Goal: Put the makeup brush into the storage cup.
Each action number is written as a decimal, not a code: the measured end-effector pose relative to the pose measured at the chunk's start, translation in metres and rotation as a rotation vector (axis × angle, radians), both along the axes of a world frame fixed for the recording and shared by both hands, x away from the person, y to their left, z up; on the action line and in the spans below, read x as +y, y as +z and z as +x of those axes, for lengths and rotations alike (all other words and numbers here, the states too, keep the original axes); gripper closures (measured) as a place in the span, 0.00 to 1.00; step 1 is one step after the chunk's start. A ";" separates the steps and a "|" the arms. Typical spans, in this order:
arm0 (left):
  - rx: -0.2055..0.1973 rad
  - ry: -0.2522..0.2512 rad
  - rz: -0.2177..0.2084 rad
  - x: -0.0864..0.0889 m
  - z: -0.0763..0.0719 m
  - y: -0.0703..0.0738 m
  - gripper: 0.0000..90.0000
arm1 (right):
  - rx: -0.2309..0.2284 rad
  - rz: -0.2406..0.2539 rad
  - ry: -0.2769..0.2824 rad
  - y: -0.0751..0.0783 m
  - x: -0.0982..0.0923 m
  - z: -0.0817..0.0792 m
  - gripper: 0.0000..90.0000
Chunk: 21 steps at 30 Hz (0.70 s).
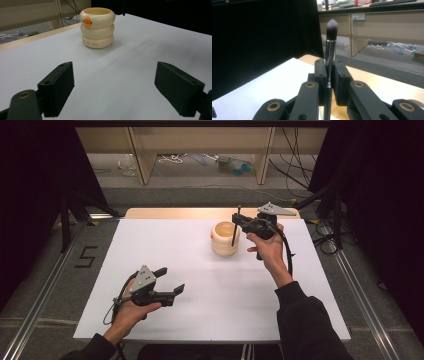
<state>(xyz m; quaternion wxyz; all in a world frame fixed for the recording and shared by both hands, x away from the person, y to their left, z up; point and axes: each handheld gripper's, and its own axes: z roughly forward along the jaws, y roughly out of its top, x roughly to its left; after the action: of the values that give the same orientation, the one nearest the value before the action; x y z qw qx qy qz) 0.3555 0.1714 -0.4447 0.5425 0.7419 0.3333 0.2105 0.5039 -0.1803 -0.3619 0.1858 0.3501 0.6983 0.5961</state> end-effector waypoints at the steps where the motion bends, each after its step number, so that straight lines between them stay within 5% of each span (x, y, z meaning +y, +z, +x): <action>1: 0.001 0.000 0.004 0.000 0.000 0.000 0.18 | 0.000 -0.002 -0.008 0.004 0.000 0.002 0.93; 21: -0.001 -0.007 0.005 0.000 0.000 0.000 0.18 | -0.016 0.007 -0.053 0.020 -0.002 0.017 0.93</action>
<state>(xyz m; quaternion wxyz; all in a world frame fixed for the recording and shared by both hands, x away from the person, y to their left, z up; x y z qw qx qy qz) 0.3555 0.1715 -0.4447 0.5416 0.7442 0.3298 0.2100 0.5205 -0.1825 -0.3419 0.2061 0.3643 0.6852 0.5961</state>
